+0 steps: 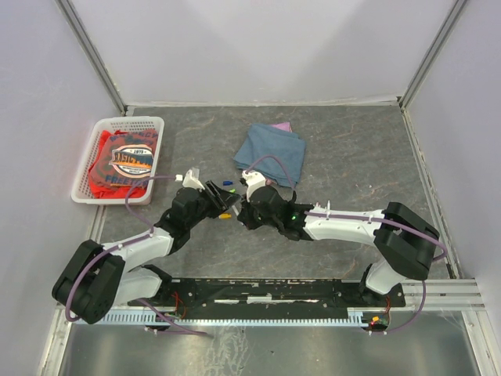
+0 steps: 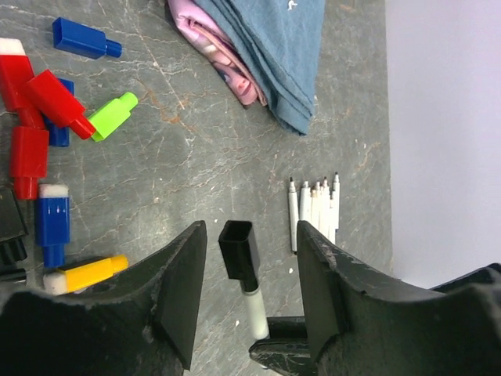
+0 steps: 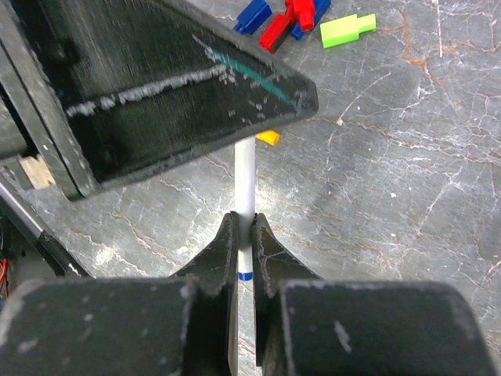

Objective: Open the pen caps

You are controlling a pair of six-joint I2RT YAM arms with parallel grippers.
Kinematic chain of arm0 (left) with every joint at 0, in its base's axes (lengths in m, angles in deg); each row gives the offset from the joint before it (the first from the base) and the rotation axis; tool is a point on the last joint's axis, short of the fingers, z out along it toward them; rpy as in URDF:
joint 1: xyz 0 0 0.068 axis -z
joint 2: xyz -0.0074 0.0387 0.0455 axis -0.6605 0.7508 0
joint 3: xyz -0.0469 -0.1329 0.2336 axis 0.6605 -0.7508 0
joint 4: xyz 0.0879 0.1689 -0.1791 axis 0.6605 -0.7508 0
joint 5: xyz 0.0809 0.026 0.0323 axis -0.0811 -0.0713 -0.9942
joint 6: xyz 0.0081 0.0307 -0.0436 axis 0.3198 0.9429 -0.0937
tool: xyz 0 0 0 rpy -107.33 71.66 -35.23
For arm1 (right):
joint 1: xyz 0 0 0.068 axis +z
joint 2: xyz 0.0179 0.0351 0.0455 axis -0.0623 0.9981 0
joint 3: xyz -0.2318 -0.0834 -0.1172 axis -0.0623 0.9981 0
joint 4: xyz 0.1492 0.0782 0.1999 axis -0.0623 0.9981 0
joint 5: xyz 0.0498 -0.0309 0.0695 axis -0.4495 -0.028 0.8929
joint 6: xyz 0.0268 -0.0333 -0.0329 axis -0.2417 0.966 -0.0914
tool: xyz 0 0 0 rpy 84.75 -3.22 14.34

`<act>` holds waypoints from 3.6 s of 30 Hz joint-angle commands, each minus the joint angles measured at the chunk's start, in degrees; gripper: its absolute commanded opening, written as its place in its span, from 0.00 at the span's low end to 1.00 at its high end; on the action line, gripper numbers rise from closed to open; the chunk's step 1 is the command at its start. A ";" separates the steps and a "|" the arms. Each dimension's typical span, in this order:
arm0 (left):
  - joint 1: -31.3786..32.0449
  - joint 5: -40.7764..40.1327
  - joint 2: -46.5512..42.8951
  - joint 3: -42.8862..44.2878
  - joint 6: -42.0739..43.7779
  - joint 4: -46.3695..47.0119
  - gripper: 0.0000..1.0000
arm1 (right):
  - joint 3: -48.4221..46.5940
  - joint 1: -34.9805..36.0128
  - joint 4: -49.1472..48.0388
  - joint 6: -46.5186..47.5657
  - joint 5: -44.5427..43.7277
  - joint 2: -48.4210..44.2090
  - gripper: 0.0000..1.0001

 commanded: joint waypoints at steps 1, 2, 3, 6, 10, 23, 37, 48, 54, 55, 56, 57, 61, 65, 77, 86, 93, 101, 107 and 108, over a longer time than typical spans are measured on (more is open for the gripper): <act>-0.76 1.81 0.20 -0.41 -3.67 5.95 0.54 | 0.46 0.24 -2.57 -0.33 0.78 -2.37 0.01; -0.90 1.94 0.16 -0.56 -3.94 6.16 0.53 | 0.49 0.15 -2.50 -0.29 0.85 -2.32 0.01; -1.03 1.98 0.06 -0.68 -4.18 6.32 0.51 | 0.42 0.19 -2.39 -0.25 0.99 -2.28 0.01; -1.31 2.20 -0.31 -1.11 -4.62 6.85 0.46 | 0.62 0.03 -2.60 -0.26 1.11 -2.14 0.01; -1.71 3.02 -0.04 -1.32 -4.99 7.37 0.43 | 0.85 -0.08 -2.85 -0.31 1.09 -2.31 0.01; -2.55 5.60 1.29 -1.84 -5.08 10.83 0.03 | 1.33 -1.15 -2.58 -0.34 1.23 -3.49 0.04; -3.22 10.98 3.25 -2.31 -6.20 18.18 0.03 | 2.84 -5.65 -8.28 -3.74 10.80 -4.12 0.33; -3.27 12.81 5.81 -2.23 -8.69 23.06 0.03 | 2.67 -6.97 -11.75 -5.80 16.10 -1.12 0.30; -3.33 12.48 5.81 -1.78 -8.77 23.29 0.03 | 3.66 -7.53 -12.05 -6.09 16.44 -0.83 0.20; -3.36 12.54 5.82 -1.72 -8.87 23.34 0.03 | 3.78 -7.65 -12.06 -6.07 16.50 -0.69 0.17; -3.34 12.49 5.90 -1.60 -8.86 23.34 0.03 | 3.87 -7.74 -12.04 -6.13 16.59 -0.59 0.09; -3.35 12.16 5.91 -1.38 -8.71 23.16 0.03 | 3.85 -7.81 -11.47 -5.56 16.43 -0.41 0.01; -3.33 9.47 5.89 -0.19 -7.21 20.69 0.03 | 3.06 -7.84 -8.04 -3.04 14.63 -0.03 0.01; -3.38 4.17 6.34 2.37 -6.35 16.66 0.03 | 2.76 -7.69 -4.29 -0.65 11.12 0.16 0.01; 0.99 -11.71 5.49 10.36 -0.12 6.66 0.03 | 3.41 -4.82 1.58 4.38 -5.89 0.07 0.01; 0.71 -10.66 4.49 13.33 4.80 6.29 0.03 | 7.29 -4.70 -4.25 2.75 -1.49 -2.81 0.01; -2.45 -4.90 4.33 11.41 2.14 9.90 0.03 | 11.63 -6.33 -12.47 -0.07 8.50 -6.37 0.01; -6.42 2.23 5.32 9.02 -3.35 16.37 0.03 | 16.19 -10.47 -22.29 -5.49 19.20 -8.22 0.01; -7.37 3.78 5.11 9.45 -3.77 14.96 0.03 | 16.23 -10.79 -19.68 -4.83 17.74 -9.82 0.01; -7.37 3.34 4.47 10.88 -1.45 10.68 0.03 | 15.59 -10.83 -16.90 -4.51 15.98 -10.34 0.01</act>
